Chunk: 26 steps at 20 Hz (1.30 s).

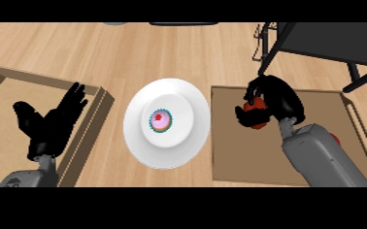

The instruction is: Pick the bell pepper from the tray and place it in the tiered shelf

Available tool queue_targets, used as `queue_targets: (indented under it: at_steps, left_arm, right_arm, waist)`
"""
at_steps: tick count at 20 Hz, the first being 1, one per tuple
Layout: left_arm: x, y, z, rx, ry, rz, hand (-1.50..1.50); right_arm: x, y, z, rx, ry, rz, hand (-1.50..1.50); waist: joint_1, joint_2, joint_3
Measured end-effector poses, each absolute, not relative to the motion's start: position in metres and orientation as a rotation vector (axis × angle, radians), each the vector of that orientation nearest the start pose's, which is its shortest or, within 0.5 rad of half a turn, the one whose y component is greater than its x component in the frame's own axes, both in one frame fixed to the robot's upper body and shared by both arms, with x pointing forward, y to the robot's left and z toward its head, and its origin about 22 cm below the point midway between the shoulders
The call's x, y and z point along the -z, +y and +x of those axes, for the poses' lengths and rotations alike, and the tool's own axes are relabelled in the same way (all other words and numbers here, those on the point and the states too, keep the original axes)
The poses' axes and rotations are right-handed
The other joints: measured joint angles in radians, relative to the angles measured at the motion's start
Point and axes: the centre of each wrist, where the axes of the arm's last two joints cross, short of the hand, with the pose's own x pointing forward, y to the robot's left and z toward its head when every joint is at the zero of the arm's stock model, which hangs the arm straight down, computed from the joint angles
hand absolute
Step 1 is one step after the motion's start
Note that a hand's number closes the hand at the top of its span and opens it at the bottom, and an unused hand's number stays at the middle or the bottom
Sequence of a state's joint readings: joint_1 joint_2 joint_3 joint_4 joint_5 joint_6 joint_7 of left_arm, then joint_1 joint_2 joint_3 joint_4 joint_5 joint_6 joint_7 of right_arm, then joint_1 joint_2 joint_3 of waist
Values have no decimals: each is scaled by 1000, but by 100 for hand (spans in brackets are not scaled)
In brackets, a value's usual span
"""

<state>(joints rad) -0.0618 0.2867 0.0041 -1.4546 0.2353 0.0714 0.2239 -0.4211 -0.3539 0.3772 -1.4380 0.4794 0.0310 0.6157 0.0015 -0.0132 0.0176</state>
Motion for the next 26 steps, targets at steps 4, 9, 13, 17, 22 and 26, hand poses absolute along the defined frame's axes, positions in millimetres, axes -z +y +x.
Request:
queue_targets:
  at_steps: [4, 9, 13, 17, 22, 26]
  left_arm:
    - [-8, 299, 254, -41, -1283, 114, 0]
    - [-7, 302, 251, -49, -1274, 119, 0]
    - [-5, 304, 249, -54, -1264, 110, 0]
    - [-4, 300, 250, -48, -1230, 103, 0]
    - [-5, 296, 253, -44, -1198, 95, 0]
    - [-5, 298, 254, -33, -1195, 85, 0]
  right_arm:
    - [-116, -179, 309, -790, -1324, -700, 150]
    - [-182, -186, 301, -672, -1456, -826, 150]
    - [-226, -195, 285, -594, -1494, -902, 150]
    - [-277, -207, 282, -517, -1527, -966, 150]
    - [-322, -234, 289, -425, -1538, -1001, 150]
    - [-351, -254, 298, -360, -1536, -1024, 150]
  waist:
    - [-13, -5, -1]
    - [-23, -7, -2]
    - [-25, -7, -2]
    - [-15, -3, -1]
    - [-4, 0, -1]
    - [4, 3, -1]
